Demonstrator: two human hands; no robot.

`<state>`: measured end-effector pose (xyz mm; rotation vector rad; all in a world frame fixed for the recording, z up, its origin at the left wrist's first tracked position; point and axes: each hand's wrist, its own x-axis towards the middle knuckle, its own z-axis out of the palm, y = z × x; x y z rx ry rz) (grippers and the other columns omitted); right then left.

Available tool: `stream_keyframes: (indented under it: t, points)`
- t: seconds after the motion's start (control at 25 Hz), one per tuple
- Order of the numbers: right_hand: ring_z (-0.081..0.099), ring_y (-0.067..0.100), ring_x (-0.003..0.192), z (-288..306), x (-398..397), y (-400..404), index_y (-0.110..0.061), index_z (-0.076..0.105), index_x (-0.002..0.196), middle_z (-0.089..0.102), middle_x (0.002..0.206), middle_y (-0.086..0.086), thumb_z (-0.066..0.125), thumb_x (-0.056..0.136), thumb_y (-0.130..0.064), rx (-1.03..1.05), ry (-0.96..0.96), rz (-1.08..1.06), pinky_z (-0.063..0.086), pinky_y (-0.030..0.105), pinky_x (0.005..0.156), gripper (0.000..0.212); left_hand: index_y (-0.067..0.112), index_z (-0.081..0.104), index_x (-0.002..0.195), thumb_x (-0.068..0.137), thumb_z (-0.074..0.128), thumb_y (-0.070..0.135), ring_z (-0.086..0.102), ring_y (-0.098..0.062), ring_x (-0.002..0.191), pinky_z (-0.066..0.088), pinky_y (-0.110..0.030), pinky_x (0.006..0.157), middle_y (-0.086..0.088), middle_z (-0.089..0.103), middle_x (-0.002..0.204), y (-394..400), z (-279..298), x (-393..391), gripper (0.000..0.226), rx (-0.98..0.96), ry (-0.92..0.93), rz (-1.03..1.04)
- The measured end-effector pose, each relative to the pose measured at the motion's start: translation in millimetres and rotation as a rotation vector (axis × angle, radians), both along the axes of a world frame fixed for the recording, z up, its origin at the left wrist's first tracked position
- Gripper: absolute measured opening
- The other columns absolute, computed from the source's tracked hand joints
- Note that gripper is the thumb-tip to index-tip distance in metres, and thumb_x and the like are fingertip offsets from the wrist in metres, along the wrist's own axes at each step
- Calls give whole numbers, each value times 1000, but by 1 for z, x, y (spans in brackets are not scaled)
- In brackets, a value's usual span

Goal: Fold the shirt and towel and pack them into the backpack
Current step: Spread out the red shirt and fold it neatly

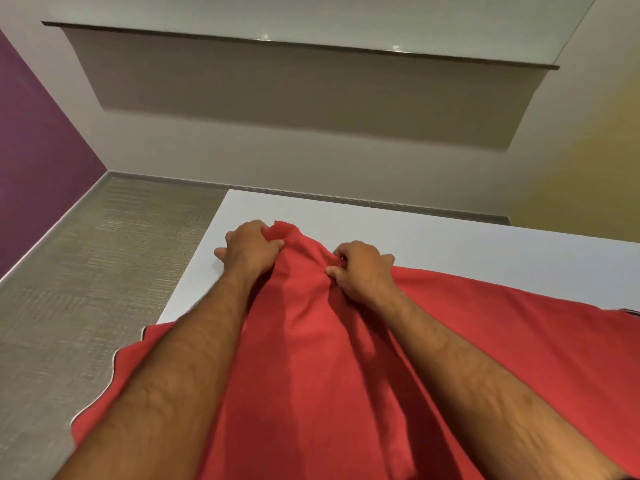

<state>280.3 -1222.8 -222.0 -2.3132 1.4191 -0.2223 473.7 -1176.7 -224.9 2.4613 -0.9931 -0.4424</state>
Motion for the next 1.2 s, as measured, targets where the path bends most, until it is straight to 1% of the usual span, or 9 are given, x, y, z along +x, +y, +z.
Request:
stream_keyframes:
  t: [0.12, 0.24, 0.44, 0.6, 0.68, 0.76, 1.04, 1.12, 1.2]
  points:
    - [57, 24, 87, 6, -14, 18, -23, 65, 84, 56, 81, -7, 67, 77, -22, -285, -216, 9, 31, 38, 77, 7, 27, 63, 83, 79, 77, 26, 59, -9, 88, 43, -31, 85, 16, 63, 81, 24, 9, -8, 15, -411, 128, 36]
    - [56, 27, 74, -1, -53, 48, -20, 67, 77, 59, 77, -2, 64, 63, -11, -637, -324, 272, 35, 41, 74, 18, 15, 64, 74, 69, 64, -8, 62, -16, 89, 48, -34, 84, 9, 67, 83, 80, 11, -4, 24, -745, 63, -288]
    - [53, 21, 73, -22, -92, 80, -20, 62, 68, 54, 68, -6, 66, 70, -33, -525, -185, 526, 36, 46, 81, 13, 17, 70, 66, 54, 51, -10, 59, -16, 96, 46, -42, 82, 8, 68, 94, 143, -9, 17, 35, -504, -195, -846]
    - [56, 16, 71, -17, -71, 70, -23, 65, 76, 61, 72, -8, 64, 83, -40, -243, -358, 153, 47, 42, 74, 19, 16, 71, 90, 75, 56, 1, 61, -12, 87, 52, -35, 77, 6, 65, 95, 135, -4, 0, 26, -531, -111, -496]
    - [62, 16, 84, -11, -55, 60, -19, 67, 103, 67, 92, -5, 64, 86, -42, -29, -337, -19, 51, 40, 83, 29, 21, 67, 100, 84, 70, 27, 61, -12, 83, 53, -35, 79, 6, 64, 96, 122, 2, -7, 17, -369, -46, -260]
    - [63, 18, 94, -6, -38, 47, -18, 63, 116, 68, 98, -5, 63, 86, -49, 113, -199, -67, 49, 40, 89, 43, 23, 68, 100, 75, 78, 46, 62, -13, 88, 51, -34, 84, 8, 66, 96, 111, 3, -8, 35, -107, 49, -196]
    - [67, 19, 79, 16, -12, 21, -16, 65, 68, 69, 72, -3, 80, 74, -30, 404, -42, -7, 53, 37, 81, 21, 20, 71, 73, 67, 89, 21, 63, -12, 66, 43, -22, 58, 0, 71, 74, 78, 45, 8, 19, 220, 196, -382]
    - [67, 24, 96, 31, -4, 5, -24, 65, 84, 70, 90, 0, 75, 78, -33, 191, -204, -78, 51, 37, 83, 14, 21, 70, 78, 73, 82, 21, 66, -21, 78, 47, -26, 66, -5, 74, 88, 48, 66, 16, 13, 20, 19, -296]
    - [55, 26, 119, 49, 1, -12, -24, 54, 123, 62, 124, 3, 70, 82, -44, -59, -371, -202, 45, 43, 95, 48, 21, 62, 113, 80, 74, 28, 62, -25, 101, 47, -32, 87, -7, 64, 120, 22, 89, 16, 36, -338, -143, -124]
